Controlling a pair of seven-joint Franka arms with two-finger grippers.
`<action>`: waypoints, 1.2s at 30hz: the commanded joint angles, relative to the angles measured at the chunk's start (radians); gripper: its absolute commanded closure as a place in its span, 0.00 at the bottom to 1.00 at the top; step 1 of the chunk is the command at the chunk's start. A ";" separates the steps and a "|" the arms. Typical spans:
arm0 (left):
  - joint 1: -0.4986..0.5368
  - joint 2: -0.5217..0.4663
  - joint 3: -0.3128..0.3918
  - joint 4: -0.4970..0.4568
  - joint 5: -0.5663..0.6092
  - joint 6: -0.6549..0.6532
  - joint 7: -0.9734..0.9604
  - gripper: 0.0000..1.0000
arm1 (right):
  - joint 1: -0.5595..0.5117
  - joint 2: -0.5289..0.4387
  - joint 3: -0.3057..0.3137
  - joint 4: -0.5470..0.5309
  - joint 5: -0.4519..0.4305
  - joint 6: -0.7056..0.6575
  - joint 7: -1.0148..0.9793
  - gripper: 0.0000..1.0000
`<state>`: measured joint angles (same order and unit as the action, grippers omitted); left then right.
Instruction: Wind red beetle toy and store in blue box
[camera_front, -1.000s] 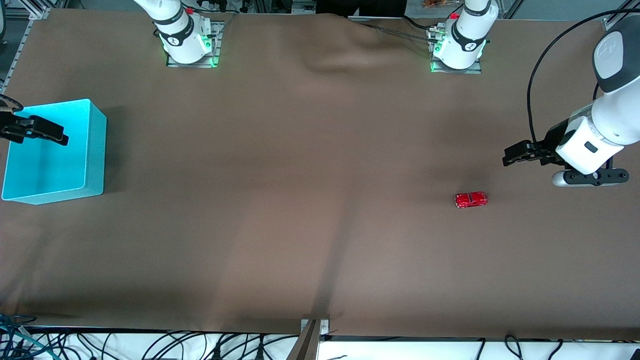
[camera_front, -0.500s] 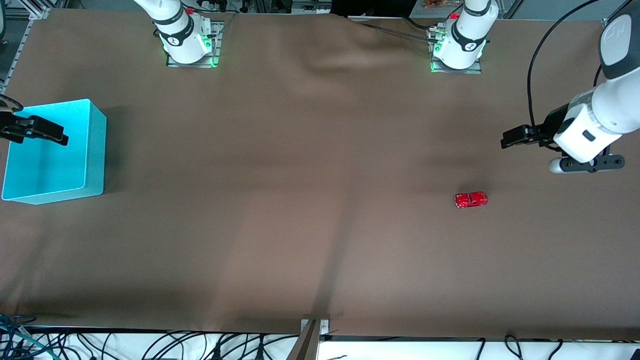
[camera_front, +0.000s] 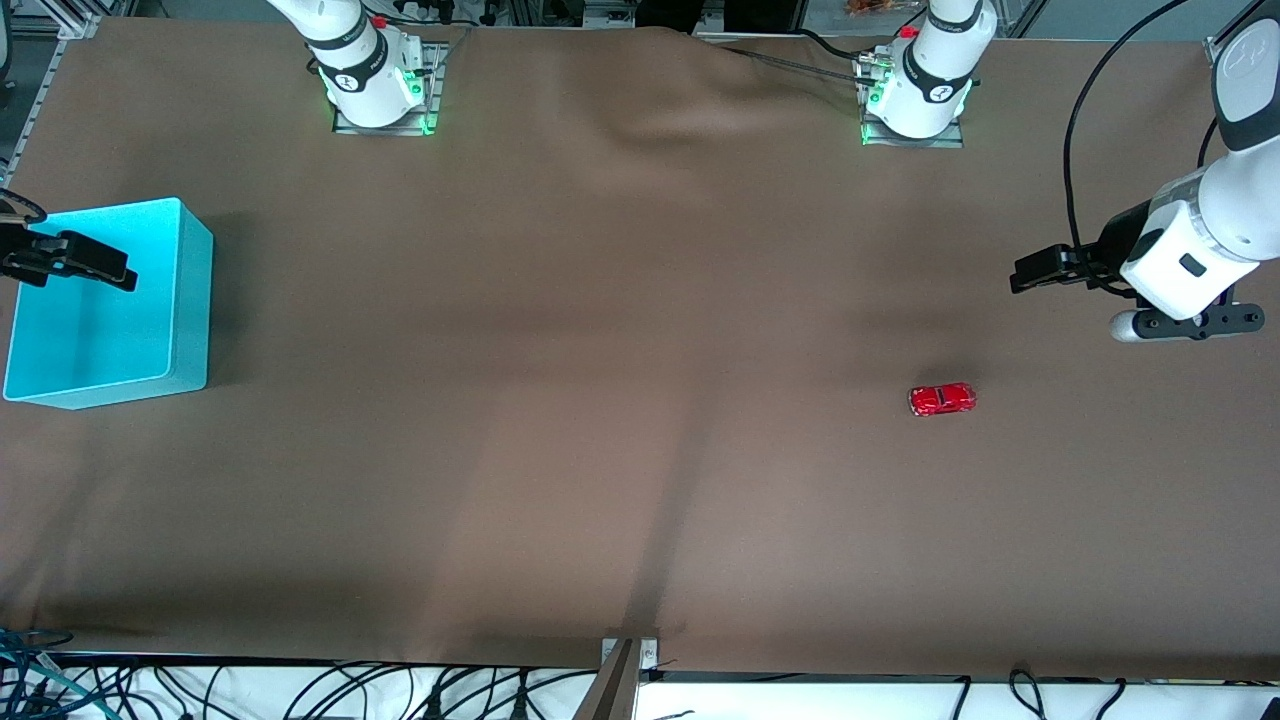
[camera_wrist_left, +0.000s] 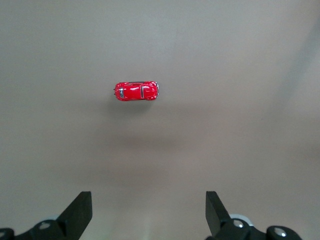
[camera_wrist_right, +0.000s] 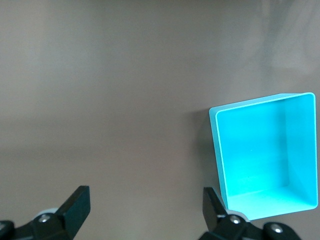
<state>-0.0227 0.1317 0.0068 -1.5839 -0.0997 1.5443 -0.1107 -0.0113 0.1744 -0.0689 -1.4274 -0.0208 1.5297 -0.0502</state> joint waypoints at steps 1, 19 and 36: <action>0.049 0.023 -0.001 0.028 0.014 -0.015 -0.017 0.00 | -0.012 -0.009 0.011 -0.007 -0.004 0.009 0.004 0.00; -0.066 0.192 0.116 -0.004 0.011 0.115 -0.613 0.00 | -0.012 -0.009 0.011 -0.007 -0.004 0.009 0.004 0.00; -0.106 0.371 0.165 -0.082 -0.037 0.381 -1.227 0.00 | -0.009 -0.009 0.012 -0.007 -0.002 0.007 0.004 0.00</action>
<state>-0.1113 0.4968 0.1542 -1.6358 -0.1140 1.8564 -1.1891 -0.0112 0.1744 -0.0680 -1.4274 -0.0208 1.5309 -0.0501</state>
